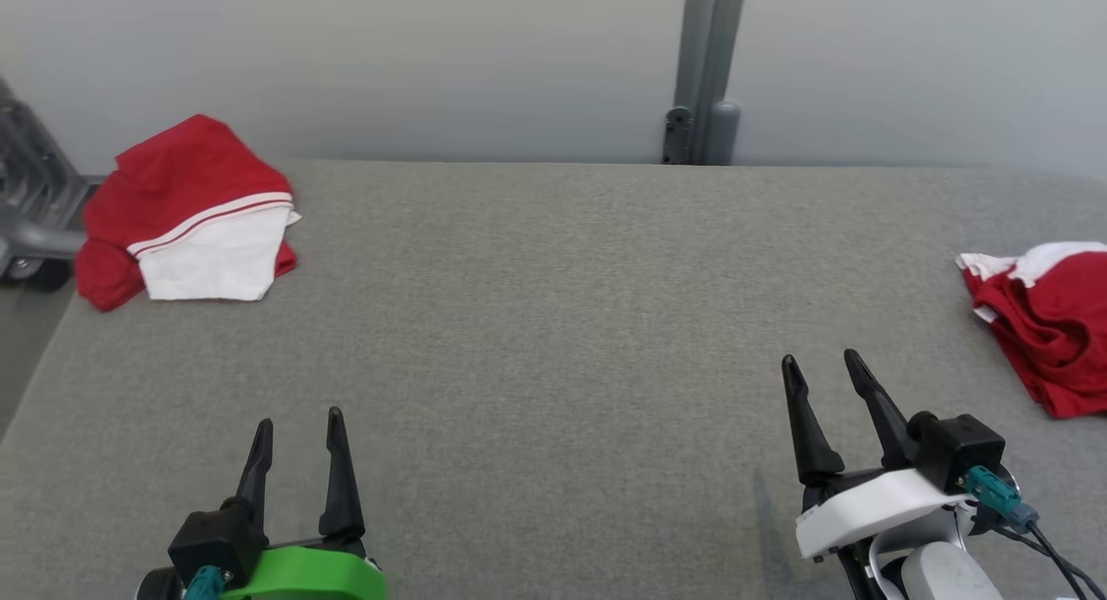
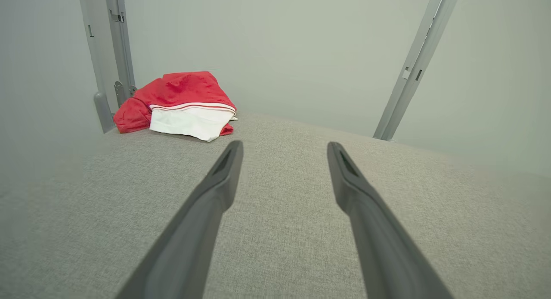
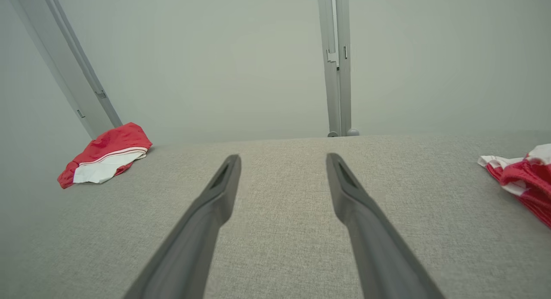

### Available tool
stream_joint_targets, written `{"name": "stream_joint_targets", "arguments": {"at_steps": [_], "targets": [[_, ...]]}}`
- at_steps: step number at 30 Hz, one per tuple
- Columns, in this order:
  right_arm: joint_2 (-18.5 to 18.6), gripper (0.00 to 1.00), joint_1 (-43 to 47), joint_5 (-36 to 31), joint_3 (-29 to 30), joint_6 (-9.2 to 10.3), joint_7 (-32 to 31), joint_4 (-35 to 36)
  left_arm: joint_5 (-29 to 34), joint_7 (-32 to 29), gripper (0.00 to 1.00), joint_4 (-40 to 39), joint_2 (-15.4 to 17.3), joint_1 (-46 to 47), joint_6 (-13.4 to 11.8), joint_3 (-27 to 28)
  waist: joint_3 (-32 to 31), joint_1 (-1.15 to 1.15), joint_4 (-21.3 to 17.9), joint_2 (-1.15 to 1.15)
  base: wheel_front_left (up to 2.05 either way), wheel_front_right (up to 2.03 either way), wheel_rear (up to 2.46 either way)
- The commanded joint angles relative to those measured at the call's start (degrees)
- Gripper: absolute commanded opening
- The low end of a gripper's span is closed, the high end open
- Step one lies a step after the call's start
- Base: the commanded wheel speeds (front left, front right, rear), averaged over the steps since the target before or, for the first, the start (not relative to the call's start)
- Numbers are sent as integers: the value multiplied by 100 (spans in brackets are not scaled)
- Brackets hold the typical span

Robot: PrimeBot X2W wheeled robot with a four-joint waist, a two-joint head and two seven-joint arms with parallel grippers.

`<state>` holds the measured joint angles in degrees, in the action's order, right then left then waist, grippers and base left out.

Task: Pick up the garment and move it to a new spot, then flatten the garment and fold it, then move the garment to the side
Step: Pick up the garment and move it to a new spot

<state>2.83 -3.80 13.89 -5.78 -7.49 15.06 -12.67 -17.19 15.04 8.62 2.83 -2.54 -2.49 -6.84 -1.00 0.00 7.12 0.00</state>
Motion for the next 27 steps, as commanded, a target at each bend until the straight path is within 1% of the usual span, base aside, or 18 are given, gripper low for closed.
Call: {"name": "stream_joint_targets", "arguments": {"at_steps": [1,7,12,19,27], "targets": [[12,100,62,-12,17,0,7,4,38,19,100,-20,14,50,-2,25,-11,0,678,0,0,0,0],[12,100,99,32,17,0,-6,1,88,13,100,-58,15,-8,3,123,-3,0,1597,0,0,0,0],[13,100,99,67,-41,0,-3,15,118,12,100,-109,13,-76,22,166,-6,0,2210,0,0,0,0],[19,100,-274,32,-450,0,-78,-57,-38,12,100,-457,10,-266,-155,349,229,0,2373,0,0,0,0],[18,100,-508,-16,-593,0,-94,-171,-151,12,100,-677,11,-400,-281,329,376,0,2416,0,0,0,0]]}}
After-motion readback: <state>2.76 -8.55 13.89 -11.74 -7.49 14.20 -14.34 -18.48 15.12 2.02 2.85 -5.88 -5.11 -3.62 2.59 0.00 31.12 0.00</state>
